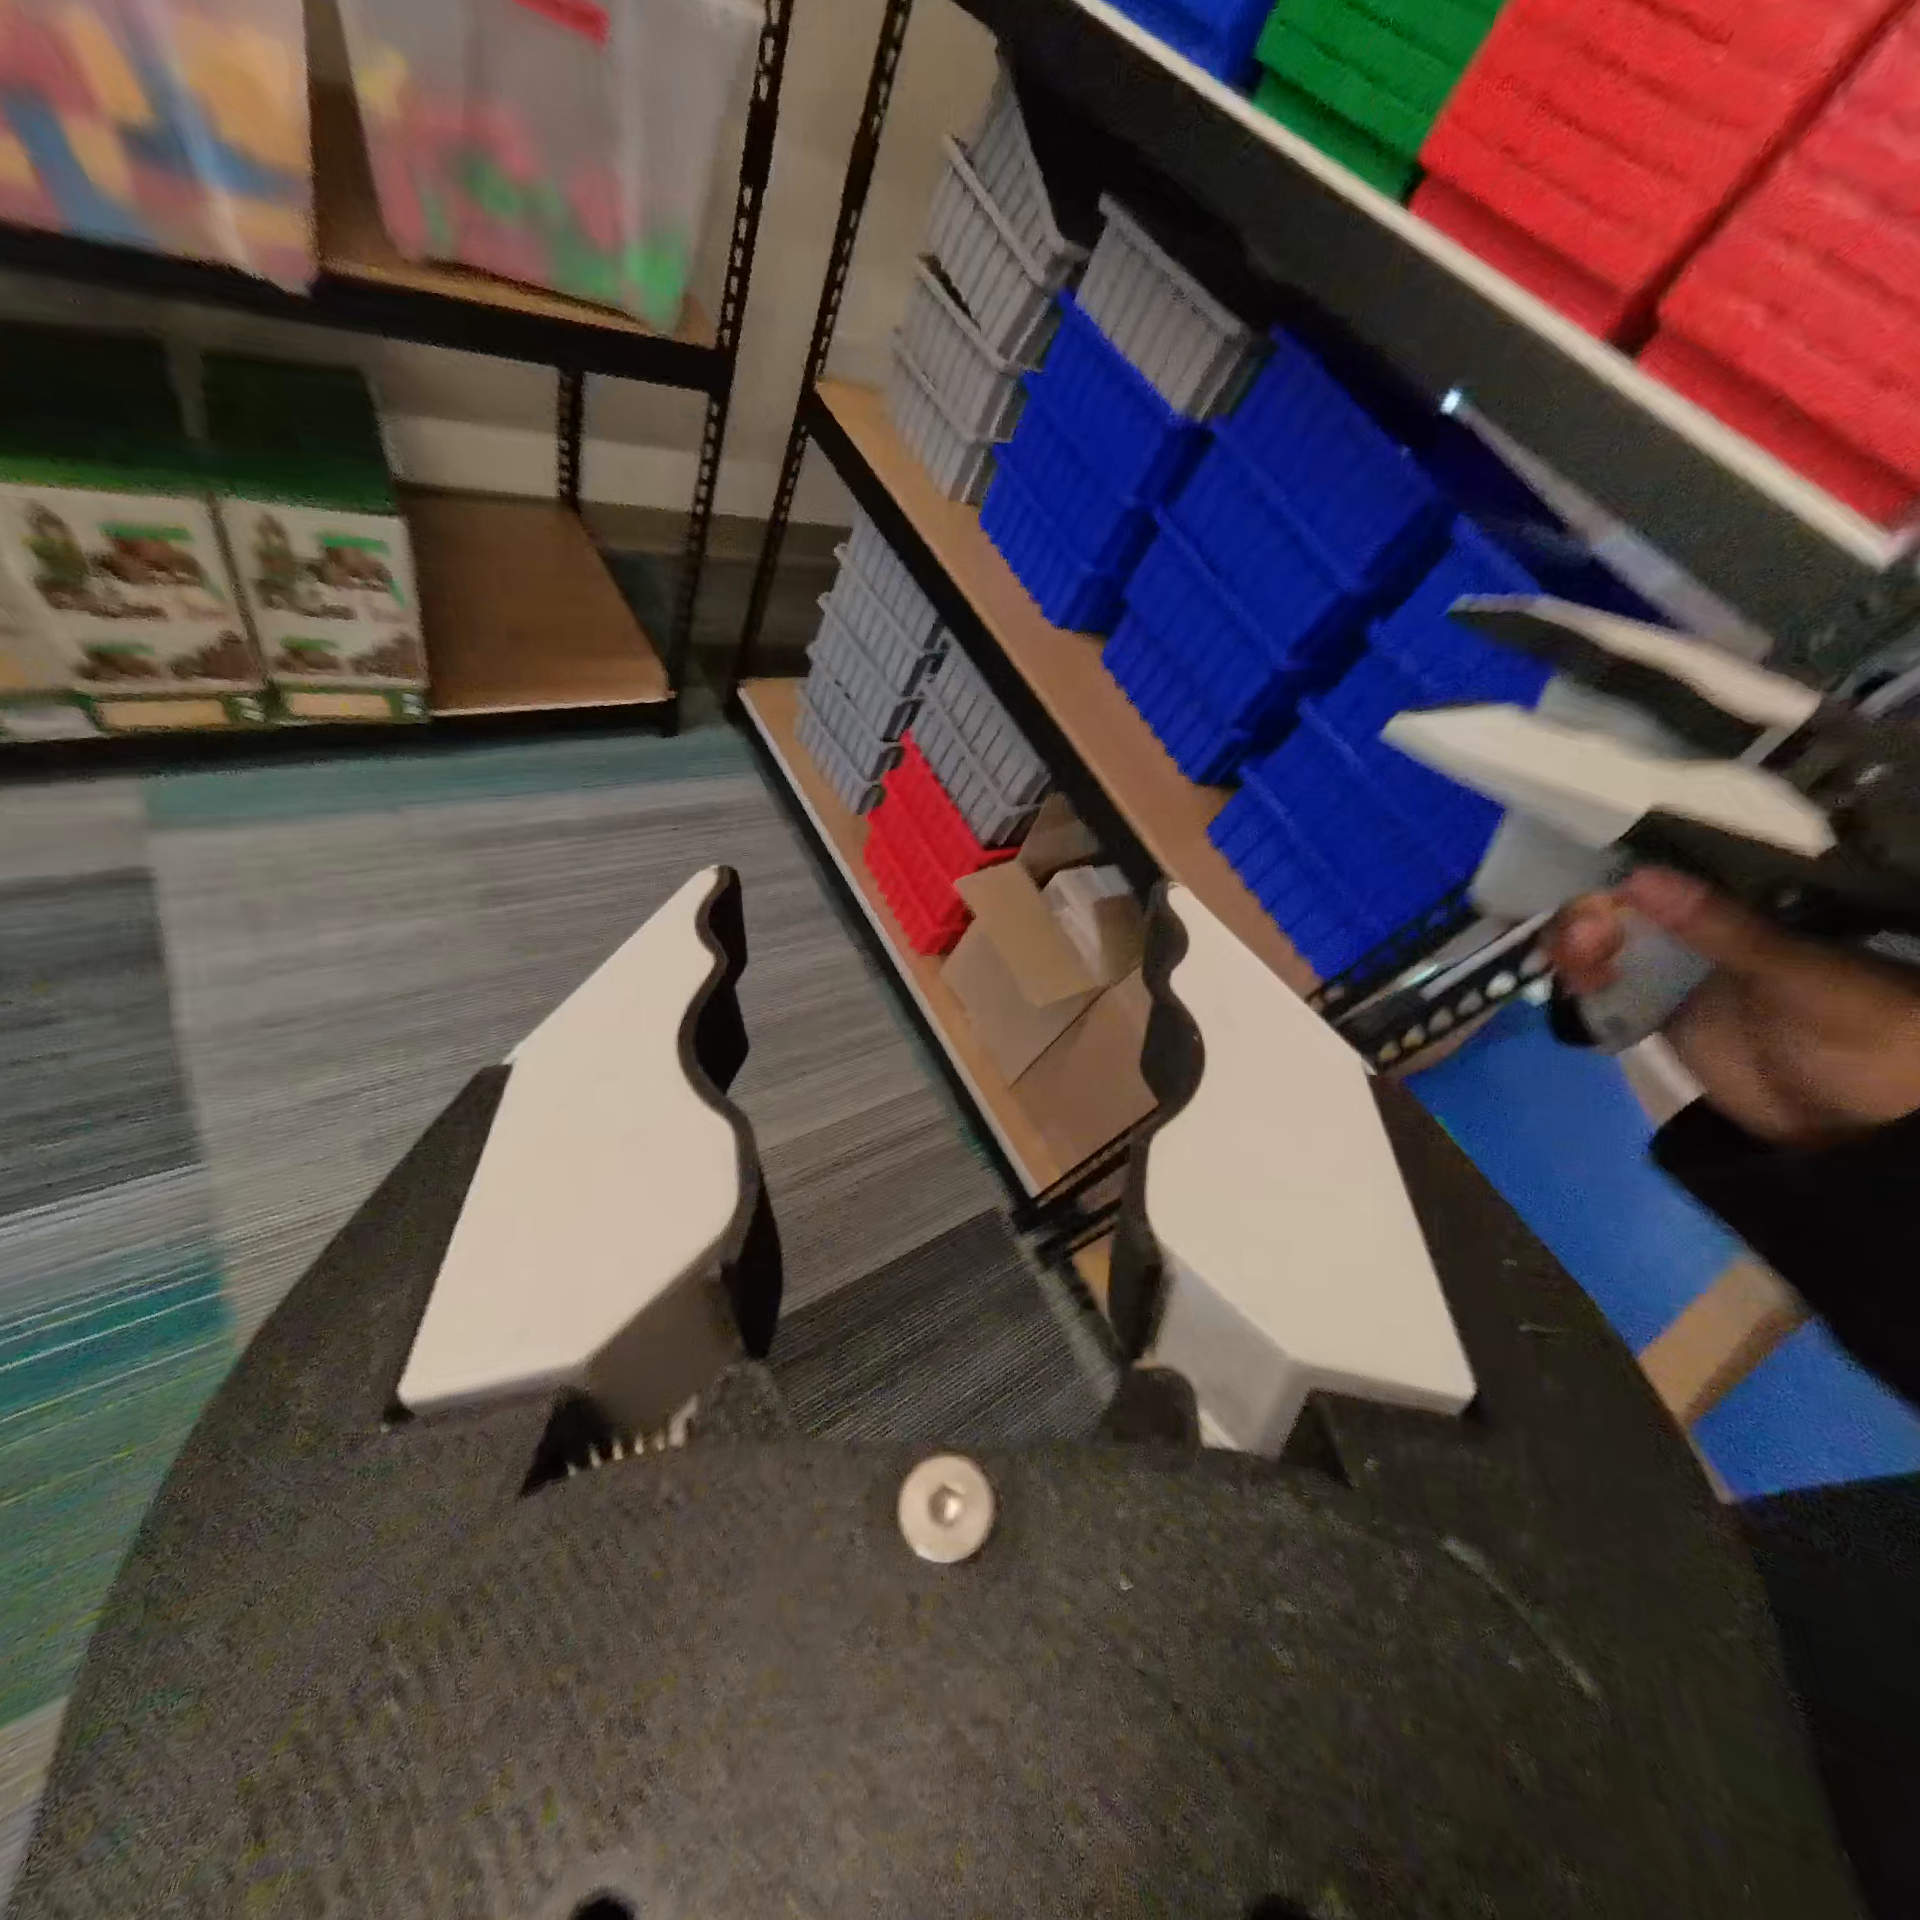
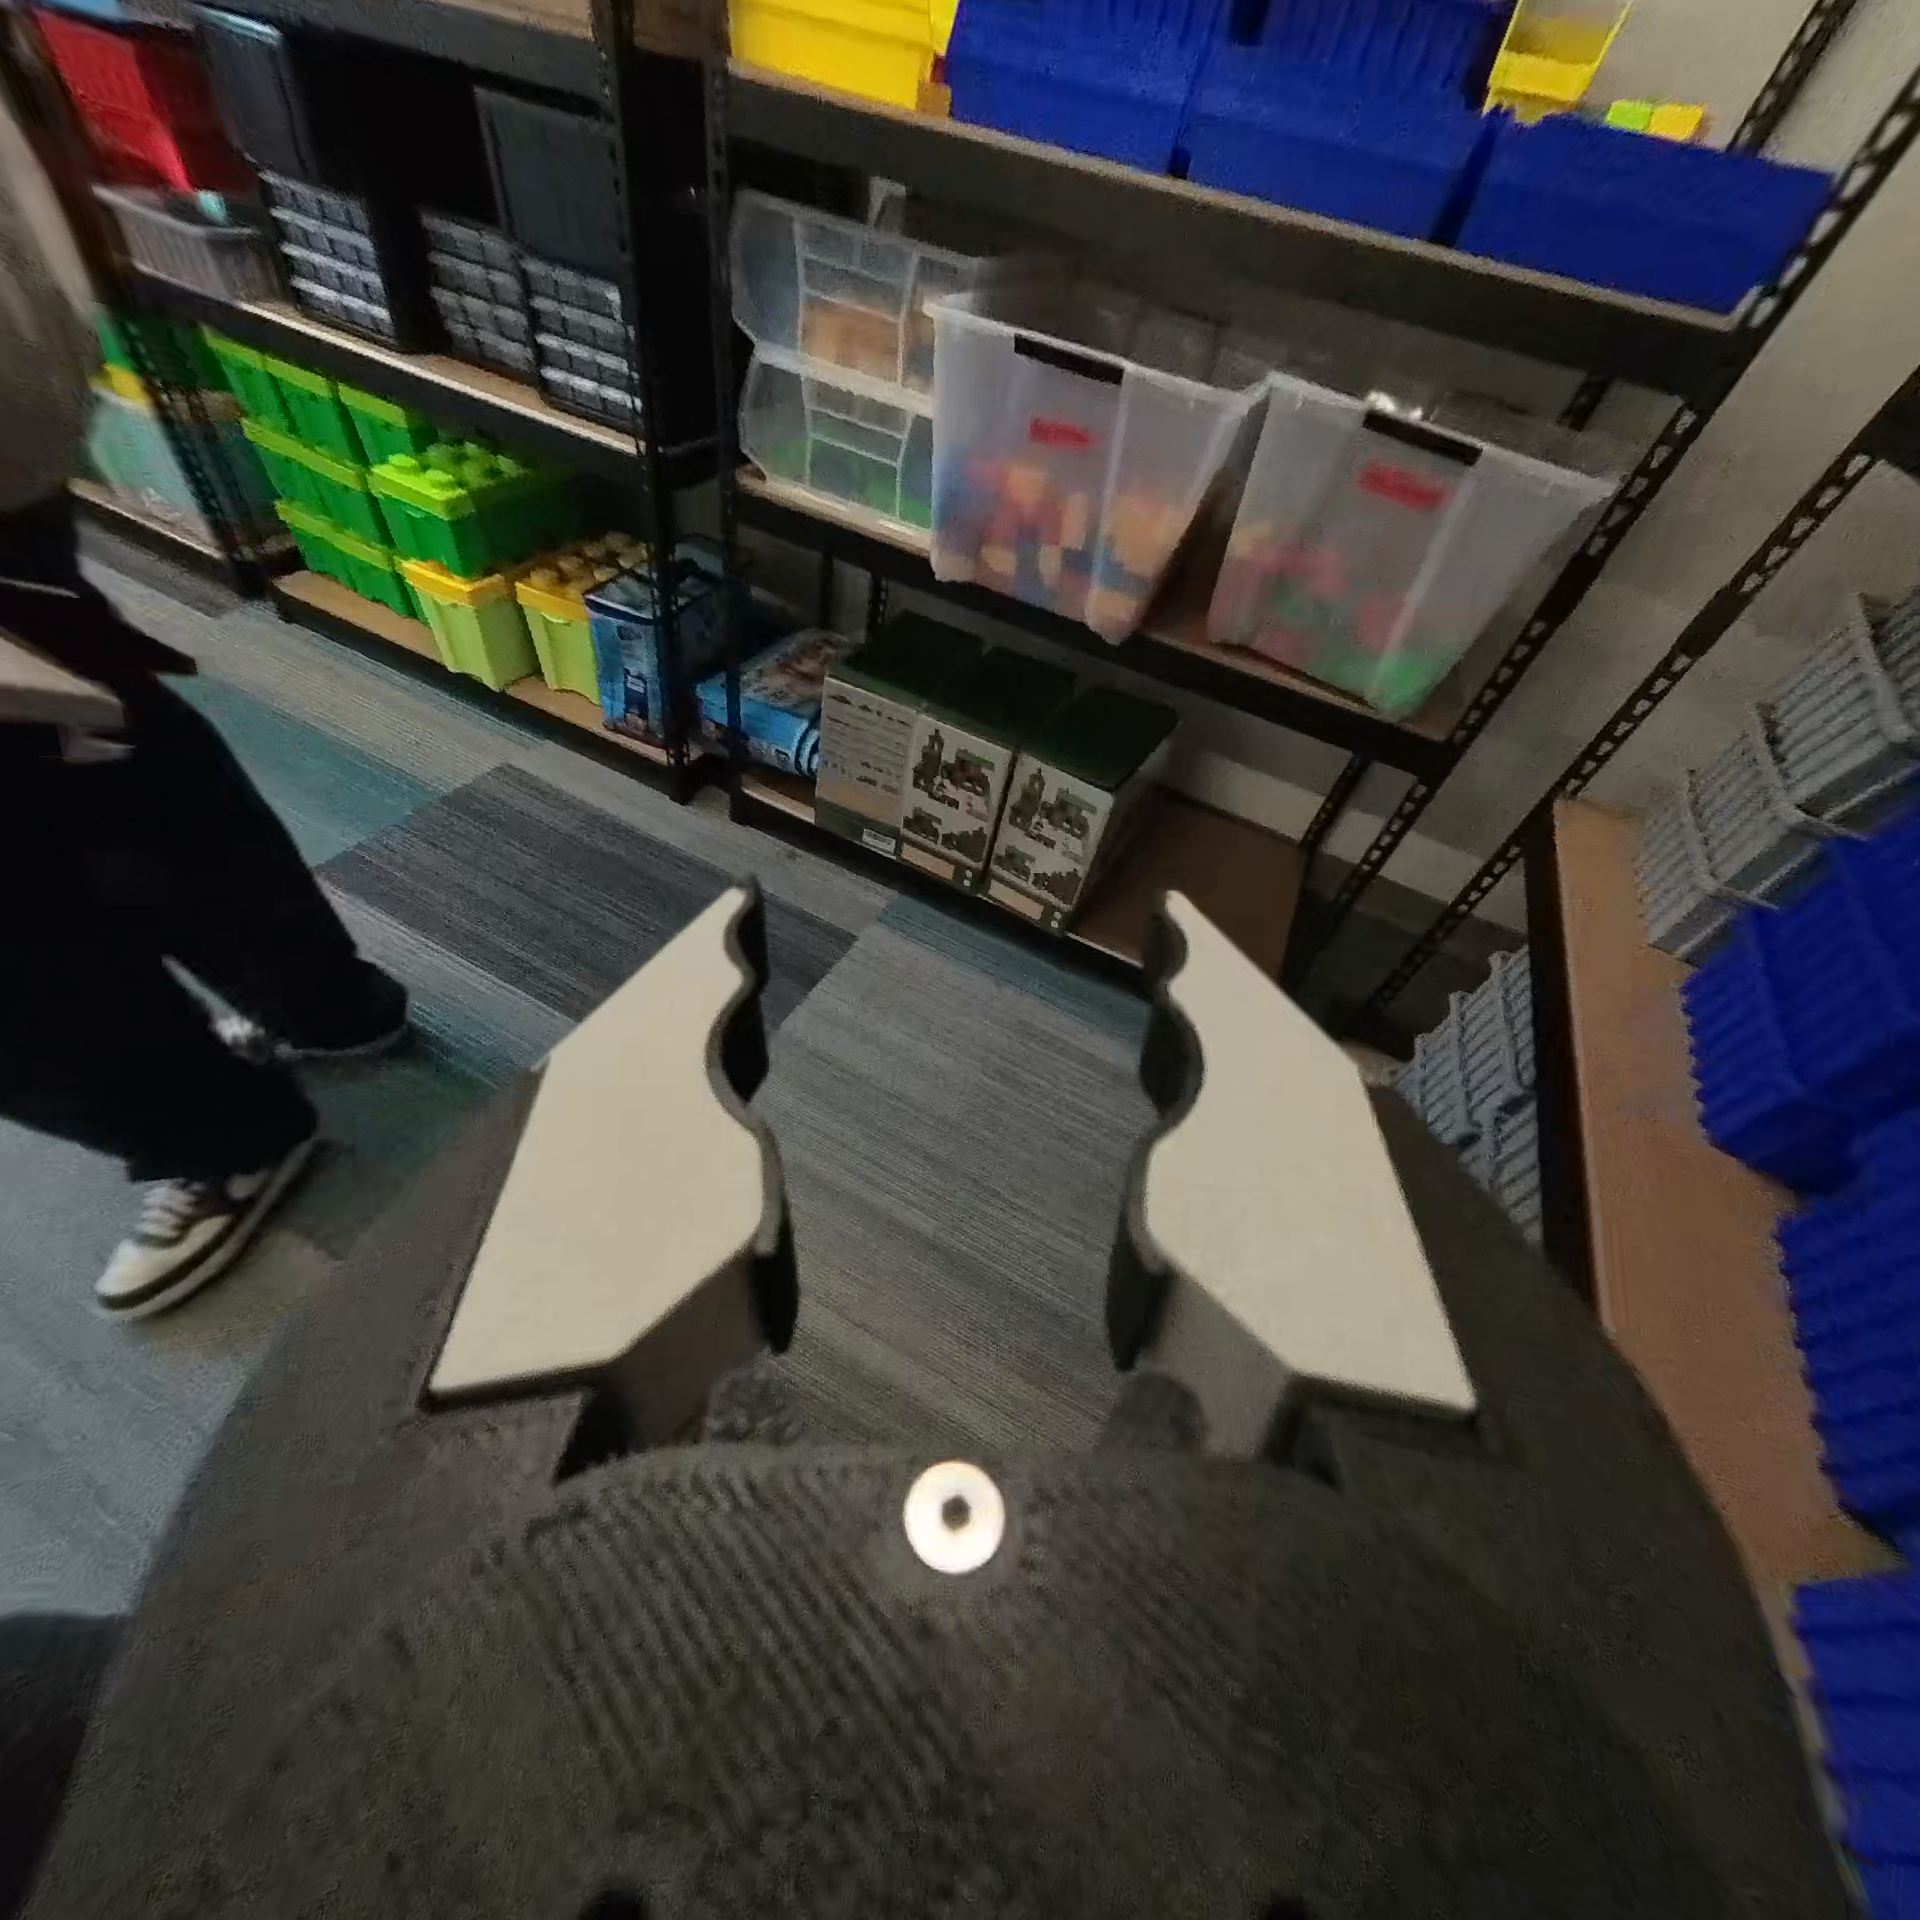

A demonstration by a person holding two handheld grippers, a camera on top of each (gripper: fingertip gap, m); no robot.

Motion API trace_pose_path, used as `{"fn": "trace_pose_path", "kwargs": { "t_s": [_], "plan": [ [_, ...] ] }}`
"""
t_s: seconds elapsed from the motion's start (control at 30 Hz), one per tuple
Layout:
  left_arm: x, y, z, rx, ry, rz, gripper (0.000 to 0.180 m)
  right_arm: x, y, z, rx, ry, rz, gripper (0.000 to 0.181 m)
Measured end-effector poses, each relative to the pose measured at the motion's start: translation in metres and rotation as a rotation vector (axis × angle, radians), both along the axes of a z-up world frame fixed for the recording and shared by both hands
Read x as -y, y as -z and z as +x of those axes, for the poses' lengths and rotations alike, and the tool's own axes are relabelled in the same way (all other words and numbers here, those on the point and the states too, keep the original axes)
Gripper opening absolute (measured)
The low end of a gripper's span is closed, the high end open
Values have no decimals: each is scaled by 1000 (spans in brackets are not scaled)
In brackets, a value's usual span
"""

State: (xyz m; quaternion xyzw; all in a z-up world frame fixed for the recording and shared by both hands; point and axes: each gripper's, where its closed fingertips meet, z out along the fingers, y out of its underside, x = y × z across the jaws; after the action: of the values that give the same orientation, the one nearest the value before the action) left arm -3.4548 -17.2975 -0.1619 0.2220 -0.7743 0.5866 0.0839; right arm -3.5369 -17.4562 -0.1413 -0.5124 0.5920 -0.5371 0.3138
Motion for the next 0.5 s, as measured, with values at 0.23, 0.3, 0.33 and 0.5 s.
{"fn": "trace_pose_path", "kwargs": {
  "t_s": [0.23,0.3,0.33,0.5],
  "plan": [
    [112,-28,216,11,36,-17,75,80,12,193,-69,5,-69,60],
    [140,-39,278,68,45,16,75,108,4,250,-102,5,-170,60],
    [153,-46,305,81,49,29,76,122,1,278,-106,8,-194,60],
    [208,-67,431,188,-30,-13,72,182,23,415,-72,-55,-88,54]
  ]
}}
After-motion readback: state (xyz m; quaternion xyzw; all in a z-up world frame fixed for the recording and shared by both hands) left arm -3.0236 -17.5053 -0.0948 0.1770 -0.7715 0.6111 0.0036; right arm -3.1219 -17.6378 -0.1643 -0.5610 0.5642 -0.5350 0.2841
